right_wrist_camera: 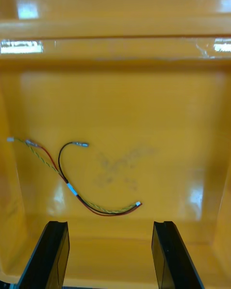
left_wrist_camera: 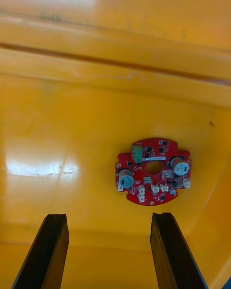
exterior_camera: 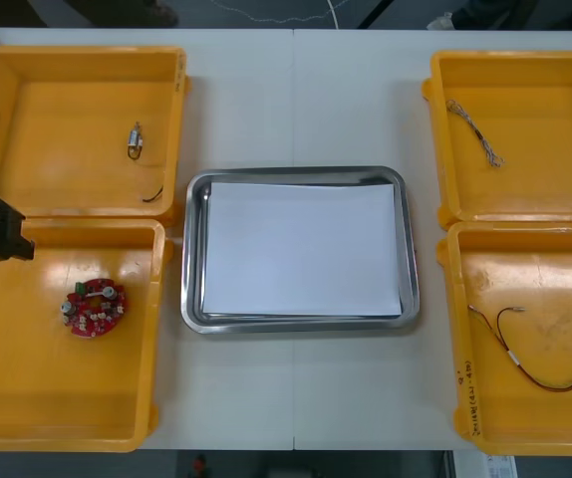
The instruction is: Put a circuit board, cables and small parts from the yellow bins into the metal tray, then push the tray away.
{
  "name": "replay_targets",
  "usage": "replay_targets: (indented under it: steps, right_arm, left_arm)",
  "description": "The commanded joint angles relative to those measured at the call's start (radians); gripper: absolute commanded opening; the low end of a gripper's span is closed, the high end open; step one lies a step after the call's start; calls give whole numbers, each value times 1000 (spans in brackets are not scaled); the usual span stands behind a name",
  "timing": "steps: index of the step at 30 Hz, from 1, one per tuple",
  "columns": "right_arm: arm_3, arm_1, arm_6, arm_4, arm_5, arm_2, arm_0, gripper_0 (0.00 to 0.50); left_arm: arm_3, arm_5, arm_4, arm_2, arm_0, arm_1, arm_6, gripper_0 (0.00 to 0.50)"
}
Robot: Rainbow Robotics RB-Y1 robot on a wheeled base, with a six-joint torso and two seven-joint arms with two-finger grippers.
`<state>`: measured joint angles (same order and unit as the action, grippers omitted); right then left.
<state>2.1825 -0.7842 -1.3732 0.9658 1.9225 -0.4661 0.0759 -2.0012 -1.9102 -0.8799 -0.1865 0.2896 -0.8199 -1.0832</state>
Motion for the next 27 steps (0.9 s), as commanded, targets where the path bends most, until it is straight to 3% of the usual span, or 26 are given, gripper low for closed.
replay_targets:
  steps: [1,10,19,27]
  right_arm:
    - [54,-35,-35,16,-3,-14,-80,500]
    - [123,-35,-55,-2,-94,61,-150,500]
    - [128,-43,-107,-44,-261,170,-205,500]
    - [106,-98,-264,-73,-349,230,-254,500]
  left_arm:
    - [-30,45,21,35,-61,7,-87,500]
    - [-36,160,53,81,-113,15,-86,500]
    - [-36,237,88,125,-152,21,-89,500]
    - [-36,272,127,177,-170,28,-83,500]
